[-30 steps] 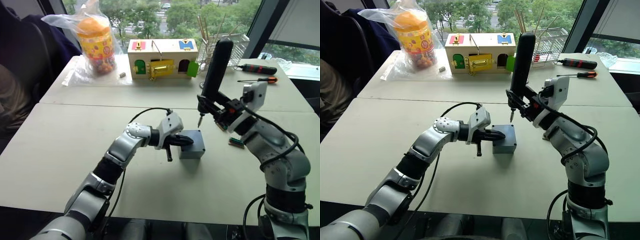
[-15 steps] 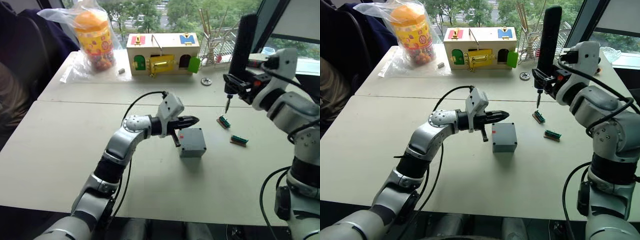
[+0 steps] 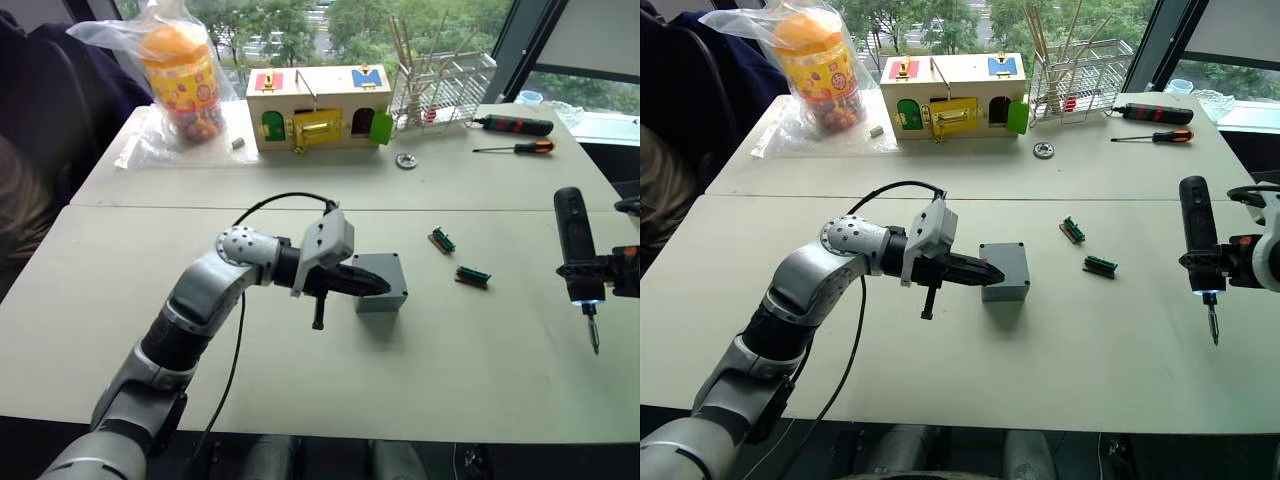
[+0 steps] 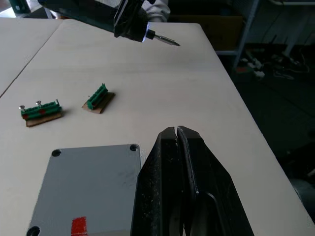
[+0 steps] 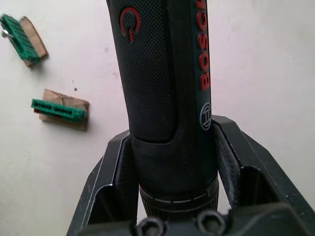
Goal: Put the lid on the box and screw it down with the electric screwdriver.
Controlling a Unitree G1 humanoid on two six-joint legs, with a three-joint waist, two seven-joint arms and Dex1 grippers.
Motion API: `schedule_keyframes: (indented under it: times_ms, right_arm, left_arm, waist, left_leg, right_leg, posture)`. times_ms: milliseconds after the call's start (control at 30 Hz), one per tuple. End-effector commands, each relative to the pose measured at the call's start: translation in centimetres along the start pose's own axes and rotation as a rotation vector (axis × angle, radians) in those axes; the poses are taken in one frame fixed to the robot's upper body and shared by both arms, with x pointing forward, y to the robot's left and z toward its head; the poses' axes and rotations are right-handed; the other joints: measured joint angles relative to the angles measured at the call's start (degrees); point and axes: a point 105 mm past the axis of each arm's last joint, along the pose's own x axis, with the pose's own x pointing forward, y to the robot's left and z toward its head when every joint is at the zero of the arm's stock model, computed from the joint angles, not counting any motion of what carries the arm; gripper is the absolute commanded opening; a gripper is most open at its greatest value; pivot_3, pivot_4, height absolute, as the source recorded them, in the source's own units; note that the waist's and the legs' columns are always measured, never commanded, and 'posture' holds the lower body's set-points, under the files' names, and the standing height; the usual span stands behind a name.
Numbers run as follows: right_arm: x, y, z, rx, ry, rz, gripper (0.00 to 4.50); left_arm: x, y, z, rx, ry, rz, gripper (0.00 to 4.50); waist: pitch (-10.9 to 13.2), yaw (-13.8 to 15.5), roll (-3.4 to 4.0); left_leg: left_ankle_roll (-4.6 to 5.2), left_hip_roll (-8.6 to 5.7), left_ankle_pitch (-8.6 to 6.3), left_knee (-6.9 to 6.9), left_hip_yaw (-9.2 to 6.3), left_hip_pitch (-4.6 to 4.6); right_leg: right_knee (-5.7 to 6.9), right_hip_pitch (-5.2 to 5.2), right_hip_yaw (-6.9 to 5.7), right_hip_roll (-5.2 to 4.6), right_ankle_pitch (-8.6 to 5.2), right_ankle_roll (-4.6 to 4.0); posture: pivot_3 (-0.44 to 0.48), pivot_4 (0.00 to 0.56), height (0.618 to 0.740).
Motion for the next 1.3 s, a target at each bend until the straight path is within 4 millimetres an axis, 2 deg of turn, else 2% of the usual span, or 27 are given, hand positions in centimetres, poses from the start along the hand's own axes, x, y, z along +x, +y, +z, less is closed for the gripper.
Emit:
schedule_keyframes:
  times_ms: [33,133,500,567,633,700,767,833,1000,1067,1167,1233,1300]
  right_arm:
    - [-0.4,0.4,0.8,0.008,-0.036,0.032,1.76]
    - [0.6,0.4,0.0,0.039,-0.001,0.042,1.76]
    - [2.2,-0.4,-1.9,0.134,0.094,0.024,1.76]
    - [2.4,-0.4,-2.0,0.122,0.103,0.015,2.80]
    - [2.5,-0.5,-2.1,0.109,0.108,0.004,3.50]
    - [2.6,-0.7,-2.1,0.102,0.103,-0.011,4.41]
    - [2.6,-1.1,-1.6,0.062,0.067,-0.043,4.48]
    - [2.3,-1.5,-0.4,-0.002,0.005,-0.074,4.48]
    - [0.3,-1.8,4.1,-0.140,-0.174,-0.159,4.48]
    - [-0.4,-0.5,5.9,-0.210,-0.246,-0.139,4.48]
    - [-0.7,2.2,7.3,-0.334,-0.302,-0.072,4.48]
    - [-0.7,8.3,7.0,-0.436,-0.359,0.206,4.48]
    - [-0.9,12.6,5.4,-0.554,-0.376,0.398,4.48]
  left_arm:
    - [0.1,-0.3,1.0,0.053,-0.019,-0.001,0.00]
    - [0.0,-0.3,0.7,0.058,-0.007,0.012,0.00]
    - [-0.4,-0.5,0.4,0.050,0.011,0.035,0.00]
    - [-0.6,-0.4,0.4,0.048,0.013,0.038,0.00]
    - [-0.7,-0.3,0.3,0.047,0.016,0.043,0.00]
    - [-0.9,-0.1,0.2,0.043,0.017,0.052,0.00]
    - [-1.2,0.4,0.2,0.038,0.018,0.076,0.00]
    - [-2.1,1.8,0.2,0.048,0.026,0.145,0.00]
    - [-4.8,5.2,1.1,0.057,0.016,0.297,0.00]
    - [-5.6,6.0,1.0,0.058,0.029,0.330,0.00]
    - [-6.4,6.7,0.6,0.051,0.046,0.356,0.00]
    - [-6.4,6.5,-0.1,0.021,0.058,0.346,0.00]
    - [-6.2,6.0,-1.0,-0.005,0.076,0.327,0.00]
  waist:
    - [0.01,0.14,0.04]
    - [0.03,0.24,0.01]
    - [0.03,0.37,0.01]
    - [0.03,0.31,0.02]
    - [0.03,0.31,0.01]
    - [0.03,0.41,0.01]
    - [0.03,0.45,0.01]
    - [0.03,0.41,0.01]
    - [0.03,0.14,0.01]
    - [0.02,0.07,0.02]
    - [0.02,-0.03,0.02]
    - [0.04,-0.01,-0.01]
    - [0.04,0.02,-0.02]
  left_leg:
    - [0.00,0.00,0.00,0.00,0.00,0.00]
    - [0.00,0.01,0.00,-0.03,-0.04,0.00]
    - [0.00,-0.07,0.00,0.02,-0.12,-0.04]
    - [0.00,-0.06,0.00,0.02,-0.10,-0.04]
    - [0.00,-0.04,0.00,0.02,-0.10,-0.03]
    - [0.00,-0.05,0.00,0.03,-0.10,-0.03]
    - [0.00,-0.06,0.00,0.05,-0.12,-0.03]
    - [0.00,-0.08,0.00,0.06,-0.12,-0.03]
    - [-0.02,-0.06,0.01,0.08,-0.09,-0.03]
    - [-0.02,-0.06,0.01,0.02,-0.09,-0.02]
    - [-0.02,-0.05,0.01,-0.05,-0.10,-0.02]
    - [-0.02,-0.05,0.01,-0.04,-0.12,-0.04]
    - [-0.02,-0.04,0.01,0.02,-0.16,-0.10]
  right_leg:
    - [0.02,-0.02,0.00,0.00,0.00,0.00]
    - [0.05,-0.02,0.00,0.02,0.00,0.00]
    - [0.06,-0.02,-0.01,-0.02,0.00,0.00]
    - [0.06,-0.03,-0.01,-0.01,0.00,0.00]
    - [0.07,-0.02,-0.01,0.00,0.00,0.00]
    - [0.08,-0.02,-0.01,0.00,0.00,0.00]
    - [0.08,0.00,-0.01,0.00,0.00,0.00]
    - [0.09,0.00,-0.01,-0.01,0.00,0.00]
    - [0.15,-0.07,-0.02,0.00,0.00,0.00]
    - [0.16,-0.11,-0.02,0.00,0.00,0.01]
    - [0.17,-0.16,-0.02,0.01,0.00,0.01]
    - [0.19,-0.17,-0.03,0.01,0.00,0.01]
    - [0.20,-0.18,-0.04,0.01,0.01,0.01]
  posture:
    - [0.000,0.150,0.740]
    - [0.000,0.150,0.740]
    - [0.000,0.150,0.740]
    - [0.000,0.150,0.740]
    - [0.000,0.150,0.740]
    - [0.000,0.150,0.740]
    - [0.000,0.150,0.740]
    - [0.000,0.150,0.740]
    - [0.000,0.150,0.740]
    - [0.000,0.150,0.740]
    - [0.000,0.150,0.740]
    - [0.000,0.150,0.740]
    - [0.000,0.150,0.740]
